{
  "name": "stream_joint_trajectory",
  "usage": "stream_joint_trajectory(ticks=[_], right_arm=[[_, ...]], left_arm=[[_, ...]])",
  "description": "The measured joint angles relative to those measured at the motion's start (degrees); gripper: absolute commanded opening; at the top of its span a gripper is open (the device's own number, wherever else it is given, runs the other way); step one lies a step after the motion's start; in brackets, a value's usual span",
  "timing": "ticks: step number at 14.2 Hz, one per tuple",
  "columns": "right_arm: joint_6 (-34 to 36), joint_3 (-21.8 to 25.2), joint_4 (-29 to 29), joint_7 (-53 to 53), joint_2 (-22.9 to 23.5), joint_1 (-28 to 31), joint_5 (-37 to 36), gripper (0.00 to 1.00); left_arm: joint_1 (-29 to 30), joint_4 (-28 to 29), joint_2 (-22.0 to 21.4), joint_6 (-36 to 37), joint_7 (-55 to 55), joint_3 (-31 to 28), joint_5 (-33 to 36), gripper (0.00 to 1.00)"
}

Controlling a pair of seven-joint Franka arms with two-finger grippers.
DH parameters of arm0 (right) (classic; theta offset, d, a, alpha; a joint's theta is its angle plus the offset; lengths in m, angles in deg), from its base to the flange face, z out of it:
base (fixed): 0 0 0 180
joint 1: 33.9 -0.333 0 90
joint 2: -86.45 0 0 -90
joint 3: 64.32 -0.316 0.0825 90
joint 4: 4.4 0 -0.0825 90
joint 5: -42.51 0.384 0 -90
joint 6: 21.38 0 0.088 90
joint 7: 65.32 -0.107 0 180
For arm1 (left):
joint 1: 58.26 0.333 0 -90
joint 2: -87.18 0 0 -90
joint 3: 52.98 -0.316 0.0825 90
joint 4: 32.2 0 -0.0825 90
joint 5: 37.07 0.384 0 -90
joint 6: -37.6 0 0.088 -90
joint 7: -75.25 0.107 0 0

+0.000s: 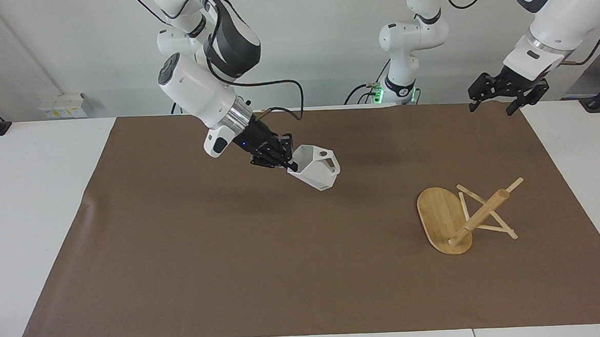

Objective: Hang cup on rack
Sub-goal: 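Lift the white cup with the right gripper toward the left gripper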

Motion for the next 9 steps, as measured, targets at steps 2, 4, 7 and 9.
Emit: stream_joint_trajectory(ticks=[2,4,7,9], right_arm=[[0.00,0.00,0.27,2.88,0.14,0.00,3.85,0.00],[0.00,0.00,0.42,4.08,0.45,0.00,6.90,0.00],[-0.01,0.02,0.42,4.83,0.86,0.02,10.93,0.00],[-0.62,0.02,0.43,5.01,0.87,0.03,13.63,0.00]], left_arm=[[-0.04,3.98,-0.97,-5.78,8.98,0.18,-3.21,1.00],[-0.52,6.80,-1.40,-9.71,15.90,0.71,-5.77,1.00],[-3.63,9.30,-1.52,-14.70,24.11,1.07,-8.52,1.00],[-4.47,10.93,-1.53,-17.69,31.85,1.11,-13.29,1.00]])
